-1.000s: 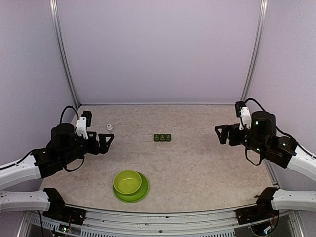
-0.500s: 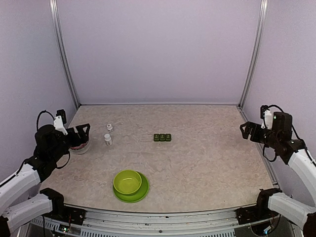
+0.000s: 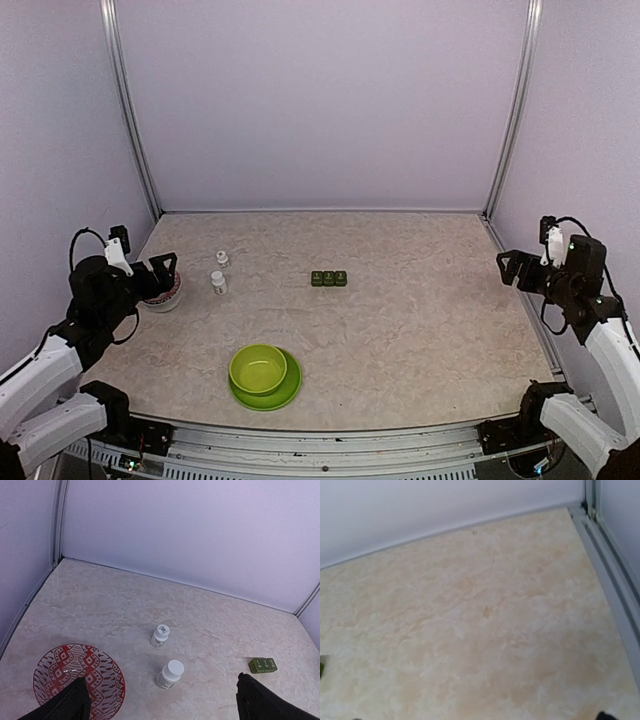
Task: Sort the pills into containers
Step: Reset both arms
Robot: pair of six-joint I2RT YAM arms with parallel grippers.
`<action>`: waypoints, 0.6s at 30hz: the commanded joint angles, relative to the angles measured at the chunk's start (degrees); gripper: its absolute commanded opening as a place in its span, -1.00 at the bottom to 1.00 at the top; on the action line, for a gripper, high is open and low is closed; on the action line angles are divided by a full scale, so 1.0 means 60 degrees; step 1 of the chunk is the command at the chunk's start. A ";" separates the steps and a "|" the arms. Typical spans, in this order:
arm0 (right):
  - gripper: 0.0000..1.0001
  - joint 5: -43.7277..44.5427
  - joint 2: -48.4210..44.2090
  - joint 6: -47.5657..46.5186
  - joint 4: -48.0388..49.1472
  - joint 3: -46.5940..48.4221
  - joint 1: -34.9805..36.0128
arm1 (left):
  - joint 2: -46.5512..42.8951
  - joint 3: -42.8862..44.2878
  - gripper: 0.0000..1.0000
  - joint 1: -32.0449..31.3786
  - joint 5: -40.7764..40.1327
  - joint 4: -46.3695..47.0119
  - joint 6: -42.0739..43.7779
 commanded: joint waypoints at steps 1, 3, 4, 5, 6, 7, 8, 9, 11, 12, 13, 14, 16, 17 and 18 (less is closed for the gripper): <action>1.00 -0.0038 -0.0057 -0.0453 0.0313 0.0022 0.0137 | -0.0060 -0.0042 0.98 0.0001 -0.0130 0.0086 0.0095; 1.00 0.0087 0.0233 -0.0499 0.0250 0.0073 0.0367 | -0.0062 -0.0027 0.98 -0.0055 -0.0296 0.0019 0.0155; 1.00 0.0198 0.0324 -0.0517 0.0235 0.0081 0.0514 | -0.0067 -0.0023 0.98 -0.0077 -0.0347 0.0011 0.0191; 1.00 0.0324 0.0381 -0.0523 0.0239 0.0075 0.0663 | -0.0060 -0.0022 0.98 -0.0110 -0.0420 -0.0003 0.0243; 1.00 0.0488 0.0403 -0.0553 0.0228 0.0074 0.0808 | -0.0052 -0.0022 0.98 -0.0155 -0.0518 -0.0015 0.0275; 1.00 0.0704 0.0394 -0.0583 0.0226 0.0081 0.1025 | -0.0038 -0.0022 0.98 -0.0208 -0.0611 -0.0030 0.0312; 1.00 0.0869 0.0370 -0.0612 0.0219 0.0078 0.1175 | -0.0018 -0.0009 0.98 -0.0235 -0.0679 -0.0053 0.0381; 1.00 0.1003 0.0352 -0.0616 0.0218 0.0078 0.1289 | 0.0027 0.0005 0.98 -0.0255 -0.0723 -0.0069 0.0450; 1.00 0.1120 0.0333 -0.0679 0.0137 0.0104 0.1350 | 0.0115 0.0022 0.98 -0.0253 -0.0770 -0.0065 0.0568; 1.00 0.1073 0.0322 -0.0705 0.0087 0.0134 0.1351 | 0.0159 0.0033 0.98 -0.0250 -0.0780 -0.0076 0.0572; 1.00 0.1085 0.0287 -0.0706 0.0046 0.0166 0.1351 | 0.0180 0.0036 0.98 -0.0256 -0.0788 -0.0078 0.0598; 1.00 0.1218 0.0230 -0.0659 0.0004 0.0179 0.1351 | 0.0187 0.0037 0.98 -0.0245 -0.0817 -0.0078 0.0618; 1.00 0.1428 0.0162 -0.0580 -0.0085 0.0251 0.1351 | 0.0131 0.0037 0.98 -0.0253 -0.0905 -0.0117 0.0614; 1.00 0.1481 0.0126 -0.0557 -0.0115 0.0281 0.1351 | 0.0087 0.0026 0.98 -0.0250 -0.0939 -0.0134 0.0613; 1.00 0.1583 0.0071 -0.0494 -0.0124 0.0281 0.1351 | 0.0029 0.0019 0.98 -0.0245 -0.0955 -0.0150 0.0607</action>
